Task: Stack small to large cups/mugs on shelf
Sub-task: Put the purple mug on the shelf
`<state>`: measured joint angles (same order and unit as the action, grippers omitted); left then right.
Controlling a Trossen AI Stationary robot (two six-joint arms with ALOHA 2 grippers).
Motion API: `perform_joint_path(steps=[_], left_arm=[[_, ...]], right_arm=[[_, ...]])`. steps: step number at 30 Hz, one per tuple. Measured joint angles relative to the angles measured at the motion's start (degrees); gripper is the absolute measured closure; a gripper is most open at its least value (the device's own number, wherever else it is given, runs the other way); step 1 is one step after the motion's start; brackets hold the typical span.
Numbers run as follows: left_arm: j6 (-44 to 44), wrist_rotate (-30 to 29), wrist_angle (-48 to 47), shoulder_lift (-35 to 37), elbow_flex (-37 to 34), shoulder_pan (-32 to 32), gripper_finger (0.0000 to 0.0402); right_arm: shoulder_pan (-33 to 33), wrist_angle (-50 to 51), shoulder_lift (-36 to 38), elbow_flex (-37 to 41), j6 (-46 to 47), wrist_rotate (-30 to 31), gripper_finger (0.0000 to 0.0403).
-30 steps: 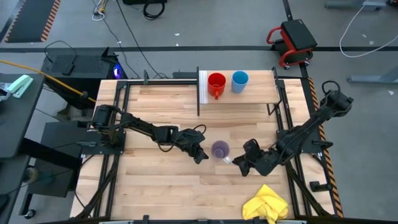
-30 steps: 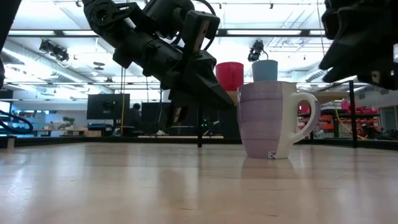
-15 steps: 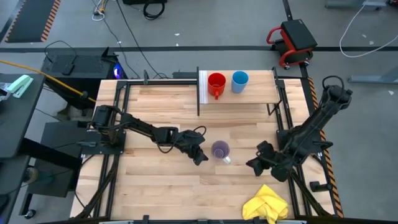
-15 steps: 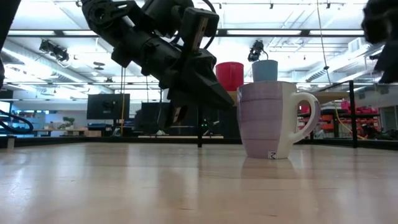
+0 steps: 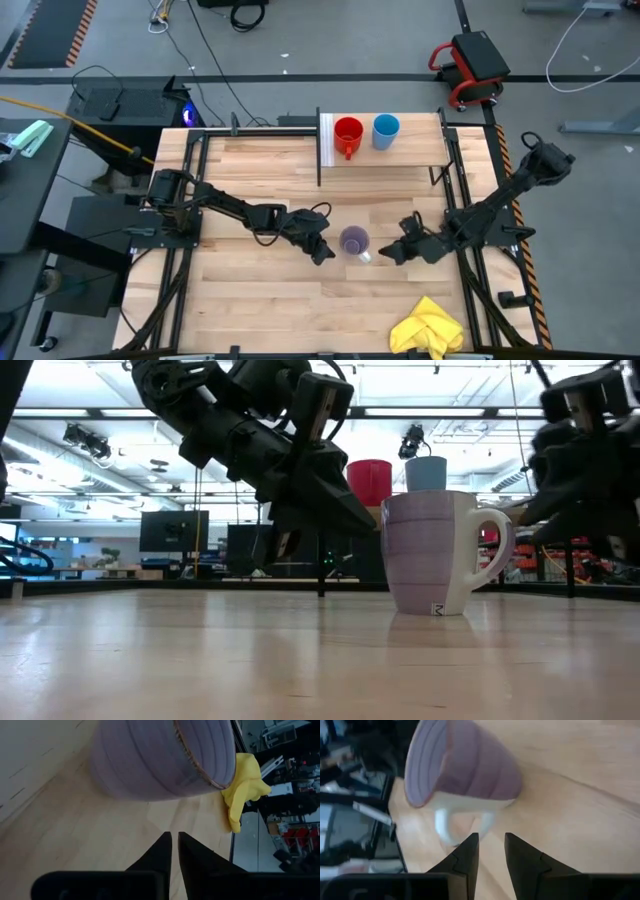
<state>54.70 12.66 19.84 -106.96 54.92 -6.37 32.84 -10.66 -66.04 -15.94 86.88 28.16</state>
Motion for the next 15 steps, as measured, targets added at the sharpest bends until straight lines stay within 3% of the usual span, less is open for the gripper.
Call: perform_joint_path(steps=[3,15], left_arm=[[0.2,-0.63,0.0,0.0,0.0,0.0,0.0365],[1.7,-2.55,0.0,0.0,0.0,0.2,0.0363]], right_arm=[[-3.05,-1.08,-1.95,-2.09,-4.97,-4.95,0.0302],[-8.26,-4.7,-11.51,-7.49,-13.09,-13.65,0.0302]])
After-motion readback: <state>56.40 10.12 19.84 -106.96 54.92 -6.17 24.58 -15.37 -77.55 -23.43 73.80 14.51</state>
